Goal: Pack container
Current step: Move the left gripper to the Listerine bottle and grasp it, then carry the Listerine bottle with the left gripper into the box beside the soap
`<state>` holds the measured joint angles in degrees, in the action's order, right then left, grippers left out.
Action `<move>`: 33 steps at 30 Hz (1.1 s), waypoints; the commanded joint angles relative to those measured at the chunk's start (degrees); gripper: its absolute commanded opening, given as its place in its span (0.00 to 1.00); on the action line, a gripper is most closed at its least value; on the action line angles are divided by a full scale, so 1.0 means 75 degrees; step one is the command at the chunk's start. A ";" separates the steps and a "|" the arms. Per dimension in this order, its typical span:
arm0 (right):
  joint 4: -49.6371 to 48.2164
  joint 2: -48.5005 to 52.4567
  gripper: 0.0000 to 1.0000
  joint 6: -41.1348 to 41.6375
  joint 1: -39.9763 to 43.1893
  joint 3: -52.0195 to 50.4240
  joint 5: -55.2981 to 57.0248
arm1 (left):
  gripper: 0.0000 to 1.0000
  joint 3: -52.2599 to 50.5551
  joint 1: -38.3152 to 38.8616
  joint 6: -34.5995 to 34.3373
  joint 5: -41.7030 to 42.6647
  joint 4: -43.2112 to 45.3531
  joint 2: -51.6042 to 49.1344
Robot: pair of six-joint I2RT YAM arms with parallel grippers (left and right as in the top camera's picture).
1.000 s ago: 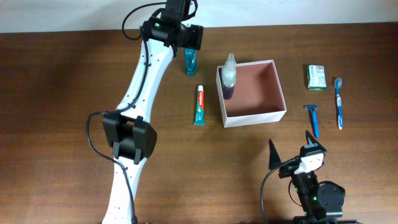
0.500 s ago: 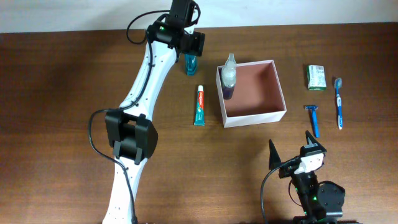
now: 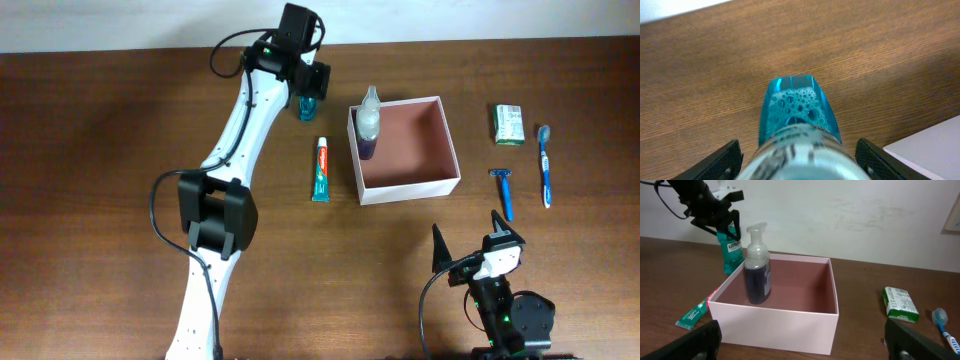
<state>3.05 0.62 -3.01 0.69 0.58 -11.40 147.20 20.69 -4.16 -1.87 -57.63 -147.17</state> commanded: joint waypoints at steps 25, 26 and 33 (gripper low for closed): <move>0.0035 -0.0055 0.99 0.0000 -0.0041 -0.0035 0.0070 | 0.27 0.2477 0.0052 0.0125 0.0090 -0.0236 -0.0047; 0.0035 -0.0055 0.99 0.0000 -0.0041 -0.0035 0.0070 | 0.27 0.3013 0.0082 0.0128 0.0090 -0.0332 -0.0047; 0.0035 -0.0055 0.99 0.0000 -0.0041 -0.0035 0.0070 | 0.27 0.4351 0.0565 0.0128 0.0117 -0.0309 0.0530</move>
<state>3.05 0.62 -3.01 0.69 0.58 -11.40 177.51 22.20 -3.68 -1.74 -60.80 -148.35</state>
